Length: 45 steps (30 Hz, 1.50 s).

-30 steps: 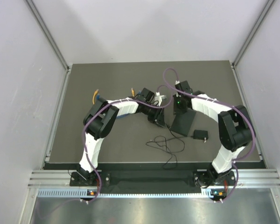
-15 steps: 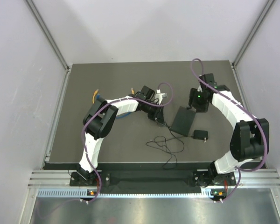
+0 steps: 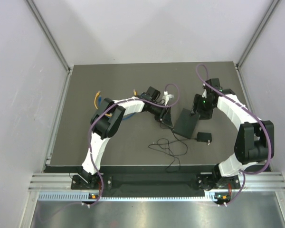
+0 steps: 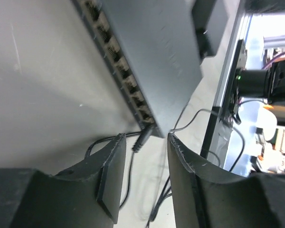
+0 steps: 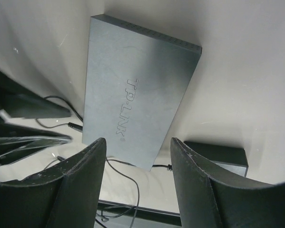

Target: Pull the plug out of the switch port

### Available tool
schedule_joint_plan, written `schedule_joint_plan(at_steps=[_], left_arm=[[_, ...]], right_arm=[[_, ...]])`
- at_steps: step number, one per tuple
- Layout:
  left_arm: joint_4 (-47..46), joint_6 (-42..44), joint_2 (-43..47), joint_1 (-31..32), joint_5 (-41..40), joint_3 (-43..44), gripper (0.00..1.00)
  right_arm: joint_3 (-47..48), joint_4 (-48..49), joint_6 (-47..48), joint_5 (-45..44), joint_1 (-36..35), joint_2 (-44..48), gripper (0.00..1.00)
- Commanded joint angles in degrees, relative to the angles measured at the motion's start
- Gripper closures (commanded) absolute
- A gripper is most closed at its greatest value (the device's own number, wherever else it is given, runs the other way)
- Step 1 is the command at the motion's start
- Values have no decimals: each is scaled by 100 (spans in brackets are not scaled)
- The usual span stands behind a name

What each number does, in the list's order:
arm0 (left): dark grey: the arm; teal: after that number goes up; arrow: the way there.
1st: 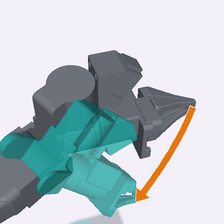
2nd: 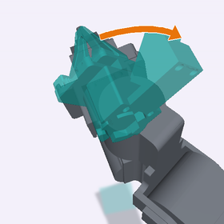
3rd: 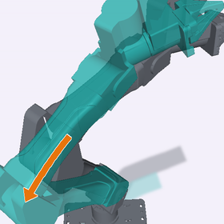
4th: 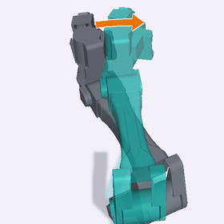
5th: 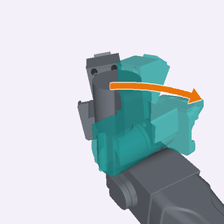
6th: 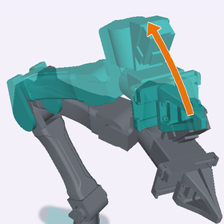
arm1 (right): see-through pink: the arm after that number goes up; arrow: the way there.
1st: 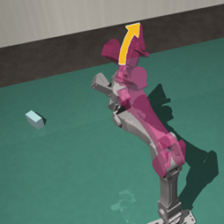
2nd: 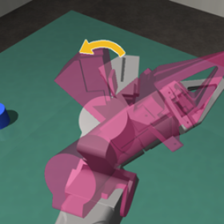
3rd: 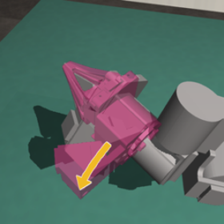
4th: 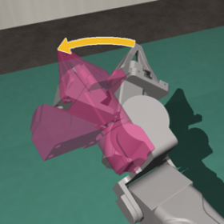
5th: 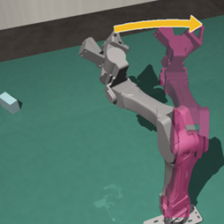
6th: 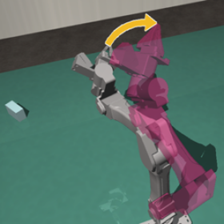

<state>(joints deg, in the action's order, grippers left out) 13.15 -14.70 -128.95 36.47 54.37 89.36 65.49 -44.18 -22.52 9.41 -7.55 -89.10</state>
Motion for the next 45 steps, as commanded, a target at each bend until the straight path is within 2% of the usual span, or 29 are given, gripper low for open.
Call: schedule_joint_plan(at_steps=[1, 8, 12, 18, 22, 23, 26, 29, 36, 40, 45], left_arm=[[21, 318, -131, 53, 443, 169, 53], [329, 635, -280, 211, 338, 257, 54], [496, 828, -237, 220, 285, 117, 63], [338, 784, -166, 220, 399, -50, 71], [233, 636, -236, 220, 399, -50, 82], [206, 609, -236, 220, 373, -59, 90], [-153, 302, -201, 212, 390, -191, 100], [-715, -120, -157, 212, 513, -366, 100], [-2367, -1131, 1, 247, 558, -1182, 100], [-2932, -1474, 133, 308, 198, -1483, 100], [-3616, -1799, 115, 352, 13, -1711, 100]], right_arm=[[69, -37, 90, 114, 122, 182, 43], [-72, -38, 178, 139, 254, 104, 43], [-28, 41, 187, 175, 263, -90, 43], [-10, 112, 231, 263, 263, -503, 43], [25, 112, 257, 369, 263, -635, 44], [103, 86, 275, 290, 246, -644, 44], [392, -177, 310, -208, 158, -547, 44], [613, -389, 249, -405, -27, -433, 42], [632, -416, 11, -107, -650, -424, 37], [544, -407, -138, -36, -827, -441, 37], [684, -547, -506, -650, -1160, -512, 43]])
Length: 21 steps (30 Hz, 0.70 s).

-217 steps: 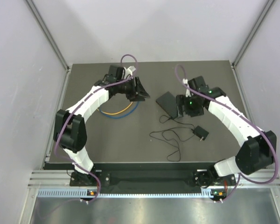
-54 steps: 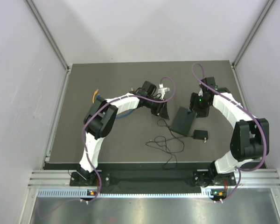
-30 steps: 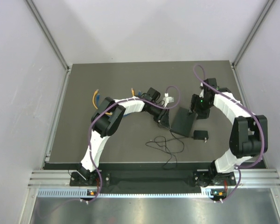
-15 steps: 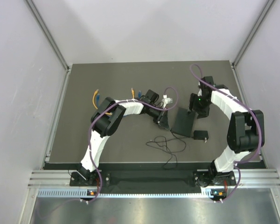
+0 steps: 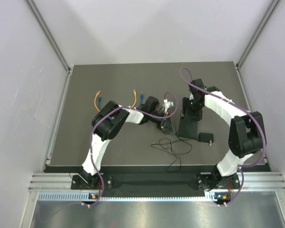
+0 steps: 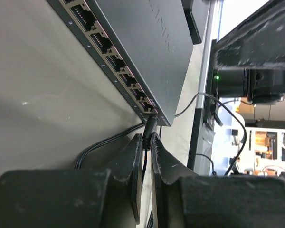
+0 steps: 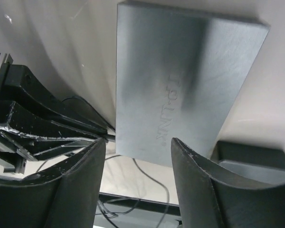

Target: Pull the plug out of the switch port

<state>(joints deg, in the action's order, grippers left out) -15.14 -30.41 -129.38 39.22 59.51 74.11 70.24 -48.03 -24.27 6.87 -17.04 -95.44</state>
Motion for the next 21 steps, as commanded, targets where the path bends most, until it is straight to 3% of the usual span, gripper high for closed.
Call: schedule_joint_plan(at_steps=[1, 4, 12, 21], left_arm=[[-894, -385, 159, 85, -519, -229, 100], [-1070, -657, 107, 86, -616, -309, 100], [-1149, -887, 115, 77, -633, -327, 100], [-904, -940, 36, 68, -660, -248, 100]], right_arm=[[236, -189, -515, -580, -264, 113, 45], [289, -189, -945, -861, -537, 61, 55], [60, 57, -1343, -776, -836, -177, 97], [-273, 644, -887, -451, -1073, -563, 100]])
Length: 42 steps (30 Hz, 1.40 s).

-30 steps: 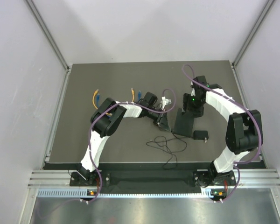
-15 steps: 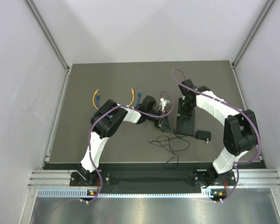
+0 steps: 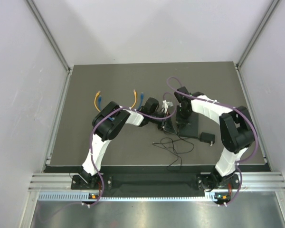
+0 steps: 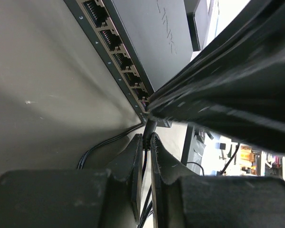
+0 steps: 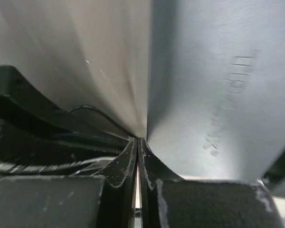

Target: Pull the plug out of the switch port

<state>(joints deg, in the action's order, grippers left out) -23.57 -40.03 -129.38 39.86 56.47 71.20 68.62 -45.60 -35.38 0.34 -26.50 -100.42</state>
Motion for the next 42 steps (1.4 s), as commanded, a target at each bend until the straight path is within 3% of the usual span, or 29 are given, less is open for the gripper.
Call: schedule_joint_plan(at_steps=[1, 16, 29, 31, 35, 42], left_arm=[[-34, 22, 36, 13, -373, 61, 100], [1451, 241, -219, -645, -312, 825, 100], [1531, 198, -421, -865, 5, 1045, 100], [1522, 241, -369, -883, 22, 984, 100], [1530, 530, 52, -892, -13, 808, 100], [2803, 1041, 773, -953, -346, 1220, 100]], right_arm=[[-95, 429, 259, 221, -153, -83, 100], [-718, -116, 769, -948, -189, 137, 100], [-632, -220, 997, -1677, -285, -178, 100], [-569, -282, 945, -1520, -285, -84, 100], [-570, 332, 1076, -826, -259, 952, 100], [564, -326, 1164, -422, -22, 699, 96]])
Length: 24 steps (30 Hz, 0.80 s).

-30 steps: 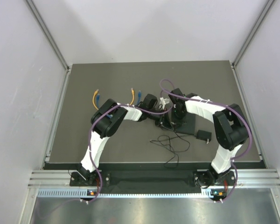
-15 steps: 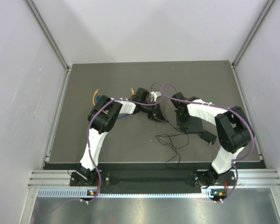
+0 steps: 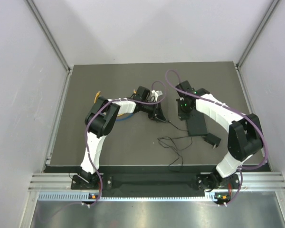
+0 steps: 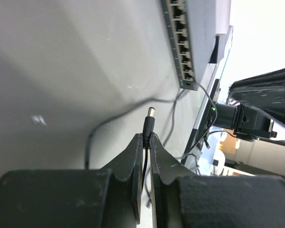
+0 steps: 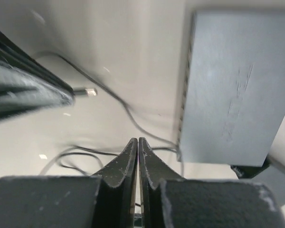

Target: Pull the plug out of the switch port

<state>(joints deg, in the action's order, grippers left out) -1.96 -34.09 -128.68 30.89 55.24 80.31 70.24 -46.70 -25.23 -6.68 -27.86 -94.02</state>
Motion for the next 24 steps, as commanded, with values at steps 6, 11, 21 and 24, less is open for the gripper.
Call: schedule_joint_plan(at_steps=[6, 11, 21, 24], left_arm=[[1915, 649, 1380, -224, -461, 556, 100], [1901, 404, 2074, -207, -506, -146, 100], [1742, 201, 2471, 154, -365, -464, 100], [1900, 297, 2523, 154, -382, -359, 100]], right_arm=[[307, -796, -235, -36, 823, 366, 66], [-783, -910, -1149, 1309, 2661, 1234, 33], [-1424, -1736, -3179, 887, 3497, 2080, 0], [-1635, -1816, -3680, 923, 3717, 2133, 0]])
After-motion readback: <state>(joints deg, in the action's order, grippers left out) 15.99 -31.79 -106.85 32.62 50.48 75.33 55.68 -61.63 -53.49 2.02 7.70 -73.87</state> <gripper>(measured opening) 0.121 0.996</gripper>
